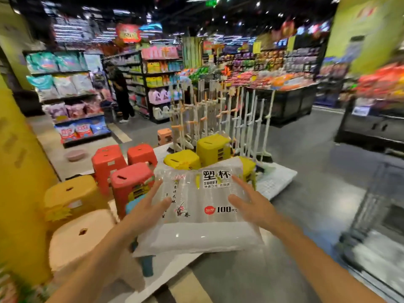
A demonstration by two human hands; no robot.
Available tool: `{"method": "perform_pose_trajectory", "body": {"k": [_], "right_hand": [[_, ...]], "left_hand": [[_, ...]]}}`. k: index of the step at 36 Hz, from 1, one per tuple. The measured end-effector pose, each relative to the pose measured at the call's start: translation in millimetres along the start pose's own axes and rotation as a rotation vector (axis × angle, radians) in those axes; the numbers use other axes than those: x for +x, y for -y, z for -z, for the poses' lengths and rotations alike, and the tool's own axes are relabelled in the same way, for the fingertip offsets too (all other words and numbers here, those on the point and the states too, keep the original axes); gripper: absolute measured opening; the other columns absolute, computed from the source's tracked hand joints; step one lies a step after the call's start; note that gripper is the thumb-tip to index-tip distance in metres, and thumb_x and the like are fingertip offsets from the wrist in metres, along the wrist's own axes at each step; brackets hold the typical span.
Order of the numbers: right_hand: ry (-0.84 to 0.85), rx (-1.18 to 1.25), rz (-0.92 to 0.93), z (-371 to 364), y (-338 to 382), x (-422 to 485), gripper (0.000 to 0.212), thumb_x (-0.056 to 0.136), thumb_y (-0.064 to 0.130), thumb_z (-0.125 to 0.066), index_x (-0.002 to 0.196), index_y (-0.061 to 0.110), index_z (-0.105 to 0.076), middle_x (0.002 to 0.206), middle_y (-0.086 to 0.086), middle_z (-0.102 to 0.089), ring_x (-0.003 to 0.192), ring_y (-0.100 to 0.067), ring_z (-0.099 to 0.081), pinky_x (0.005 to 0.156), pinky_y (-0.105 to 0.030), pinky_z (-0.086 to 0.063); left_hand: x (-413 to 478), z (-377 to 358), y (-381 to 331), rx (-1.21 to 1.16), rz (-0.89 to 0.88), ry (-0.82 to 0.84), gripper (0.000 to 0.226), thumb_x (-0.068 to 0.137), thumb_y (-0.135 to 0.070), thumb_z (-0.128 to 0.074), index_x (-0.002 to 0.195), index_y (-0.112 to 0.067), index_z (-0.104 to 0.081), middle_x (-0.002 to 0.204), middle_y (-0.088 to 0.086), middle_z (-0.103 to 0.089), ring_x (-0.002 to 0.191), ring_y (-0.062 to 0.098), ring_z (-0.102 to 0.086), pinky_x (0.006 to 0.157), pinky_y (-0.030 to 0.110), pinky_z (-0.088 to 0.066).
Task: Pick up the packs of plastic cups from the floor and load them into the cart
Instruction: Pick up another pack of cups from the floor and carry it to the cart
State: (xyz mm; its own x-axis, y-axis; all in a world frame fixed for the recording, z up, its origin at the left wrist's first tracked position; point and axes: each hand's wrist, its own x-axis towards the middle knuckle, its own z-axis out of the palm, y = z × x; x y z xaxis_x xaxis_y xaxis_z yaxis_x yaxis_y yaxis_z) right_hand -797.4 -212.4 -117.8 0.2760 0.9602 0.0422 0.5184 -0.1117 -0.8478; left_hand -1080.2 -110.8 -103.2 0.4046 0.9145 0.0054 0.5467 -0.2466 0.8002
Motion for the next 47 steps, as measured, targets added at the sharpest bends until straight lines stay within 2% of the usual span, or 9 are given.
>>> {"method": "perform_pose_trajectory", "body": {"k": [5, 11, 14, 20, 23, 30, 33, 37, 47], "right_hand": [[-0.105, -0.092, -0.097, 79, -43, -16, 0.06, 0.098, 0.042, -0.056, 0.151, 0.045, -0.029, 0.138, 0.013, -0.046, 0.124, -0.01, -0.048, 0.094, -0.025, -0.037], [-0.232, -0.099, -0.195, 141, -102, -33, 0.063, 0.098, 0.045, -0.055, 0.152, 0.046, -0.023, 0.156, 0.016, -0.03, 0.144, -0.014, -0.032, 0.112, -0.03, -0.029], [-0.279, -0.069, -0.251, 161, -122, -42, 0.061, 0.098, 0.045, -0.054, 0.151, 0.049, -0.023, 0.15, 0.022, -0.029, 0.138, -0.01, -0.037, 0.108, -0.03, -0.037], [-0.426, -0.083, -0.366, 185, -148, -49, 0.062, 0.097, 0.05, -0.052, 0.15, 0.055, -0.02, 0.157, 0.012, -0.033, 0.137, -0.015, -0.042, 0.106, -0.033, -0.039], [-0.51, -0.074, -0.43, 190, -156, -57, 0.06, 0.098, 0.045, -0.054, 0.149, 0.055, -0.022, 0.153, 0.01, -0.041, 0.119, -0.01, -0.051, 0.095, -0.027, -0.041], [-0.654, -0.088, -0.607, 209, -177, -75, 0.06, 0.096, 0.052, -0.052, 0.146, 0.061, -0.019, 0.116, 0.008, -0.059, 0.083, -0.011, -0.068, 0.083, -0.036, -0.057], [-0.702, -0.113, -0.668, 219, -184, -90, 0.062, 0.096, 0.052, -0.051, 0.147, 0.059, -0.017, 0.133, 0.003, -0.06, 0.087, -0.008, -0.066, 0.082, -0.03, -0.054], [-0.747, -0.149, -0.732, 236, -193, -106, 0.063, 0.098, 0.048, -0.052, 0.15, 0.056, -0.017, 0.127, -0.005, -0.066, 0.094, -0.021, -0.07, 0.082, -0.033, -0.056], [-0.82, -0.136, -0.743, 304, -242, -148, 0.064, 0.099, 0.048, -0.051, 0.152, 0.053, -0.016, 0.161, 0.009, -0.028, 0.135, -0.018, -0.046, 0.105, -0.031, -0.036]], "left_hand": [[43, -75, -50, -0.001, -0.084, 0.121, 0.066, 0.094, -0.048, -0.055, 0.151, -0.046, -0.022, 0.161, -0.011, -0.021, 0.146, 0.013, -0.025, 0.12, 0.035, -0.021], [82, -154, -103, -0.061, -0.147, 0.29, 0.067, 0.094, -0.045, -0.056, 0.153, -0.042, -0.023, 0.159, -0.016, -0.018, 0.148, 0.011, -0.019, 0.12, 0.033, -0.02], [106, -186, -115, -0.05, -0.172, 0.392, 0.075, 0.083, -0.063, -0.056, 0.148, -0.055, -0.019, 0.159, -0.02, -0.016, 0.148, 0.012, -0.021, 0.12, 0.039, -0.023], [156, -248, -139, -0.04, -0.314, 0.499, 0.069, 0.093, -0.047, -0.058, 0.152, -0.044, -0.022, 0.161, -0.014, -0.015, 0.149, 0.011, -0.014, 0.122, 0.04, -0.017], [172, -272, -149, -0.077, -0.344, 0.617, 0.068, 0.094, -0.046, -0.056, 0.152, -0.044, -0.021, 0.153, -0.025, -0.013, 0.148, 0.008, -0.012, 0.122, 0.037, -0.016], [207, -329, -186, -0.017, -0.45, 0.796, 0.067, 0.092, -0.053, -0.056, 0.148, -0.053, -0.019, 0.156, -0.018, -0.023, 0.148, 0.014, -0.02, 0.117, 0.035, -0.02], [204, -352, -200, -0.017, -0.474, 0.87, 0.068, 0.093, -0.05, -0.055, 0.151, -0.049, -0.02, 0.151, -0.022, -0.024, 0.147, 0.012, -0.022, 0.114, 0.03, -0.022], [210, -390, -215, -0.021, -0.511, 0.964, 0.069, 0.093, -0.053, -0.055, 0.151, -0.049, -0.018, 0.154, -0.02, -0.026, 0.138, 0.007, -0.031, 0.109, 0.029, -0.028], [202, -492, -277, -0.057, -0.557, 1.019, 0.067, 0.092, -0.05, -0.06, 0.148, -0.053, -0.024, 0.148, -0.027, -0.023, 0.143, 0.003, -0.022, 0.116, 0.032, -0.025]]}}
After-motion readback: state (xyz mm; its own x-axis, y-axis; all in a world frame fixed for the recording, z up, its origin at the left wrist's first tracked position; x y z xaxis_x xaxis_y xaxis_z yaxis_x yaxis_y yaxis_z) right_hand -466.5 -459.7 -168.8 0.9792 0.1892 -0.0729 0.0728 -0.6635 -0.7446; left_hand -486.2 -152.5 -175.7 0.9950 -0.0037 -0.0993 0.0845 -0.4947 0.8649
